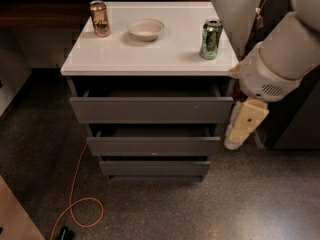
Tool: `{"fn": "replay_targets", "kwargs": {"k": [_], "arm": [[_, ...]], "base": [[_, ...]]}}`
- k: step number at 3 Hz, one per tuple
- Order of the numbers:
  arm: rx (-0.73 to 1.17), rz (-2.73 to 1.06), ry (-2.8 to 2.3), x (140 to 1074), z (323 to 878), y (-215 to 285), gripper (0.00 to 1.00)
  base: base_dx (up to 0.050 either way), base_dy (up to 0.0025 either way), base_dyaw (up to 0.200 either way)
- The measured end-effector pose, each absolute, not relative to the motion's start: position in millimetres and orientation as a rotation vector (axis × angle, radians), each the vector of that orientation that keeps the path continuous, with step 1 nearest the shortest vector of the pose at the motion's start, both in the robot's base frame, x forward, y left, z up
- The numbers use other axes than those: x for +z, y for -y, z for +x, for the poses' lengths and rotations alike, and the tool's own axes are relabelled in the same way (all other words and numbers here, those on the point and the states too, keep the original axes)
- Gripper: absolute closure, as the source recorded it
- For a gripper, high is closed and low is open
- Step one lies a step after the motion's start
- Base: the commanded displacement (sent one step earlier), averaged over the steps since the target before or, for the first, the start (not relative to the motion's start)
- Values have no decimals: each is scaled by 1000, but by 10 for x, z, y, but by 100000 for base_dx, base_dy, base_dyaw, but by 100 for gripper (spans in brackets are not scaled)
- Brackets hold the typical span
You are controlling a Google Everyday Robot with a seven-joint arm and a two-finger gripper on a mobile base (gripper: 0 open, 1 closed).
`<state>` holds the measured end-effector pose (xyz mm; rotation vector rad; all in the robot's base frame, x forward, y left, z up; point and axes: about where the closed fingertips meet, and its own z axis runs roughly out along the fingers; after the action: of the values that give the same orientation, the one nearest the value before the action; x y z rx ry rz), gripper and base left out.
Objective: Place orange can into middle drawer
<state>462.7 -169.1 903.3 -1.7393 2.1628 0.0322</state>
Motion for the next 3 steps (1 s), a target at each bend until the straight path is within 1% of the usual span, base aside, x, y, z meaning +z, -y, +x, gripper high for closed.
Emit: {"fn": "replay_targets", "kwargs": {"k": [1,2,3], "arm": [[70,-1736,-2132,8729,4722,1428,0],[31,-1737,-2081,8054,4723,909,0],[31,-1737,-2081,8054,4723,909,0]], "base": [[0,0,0],[0,0,0],[0,0,0]]}}
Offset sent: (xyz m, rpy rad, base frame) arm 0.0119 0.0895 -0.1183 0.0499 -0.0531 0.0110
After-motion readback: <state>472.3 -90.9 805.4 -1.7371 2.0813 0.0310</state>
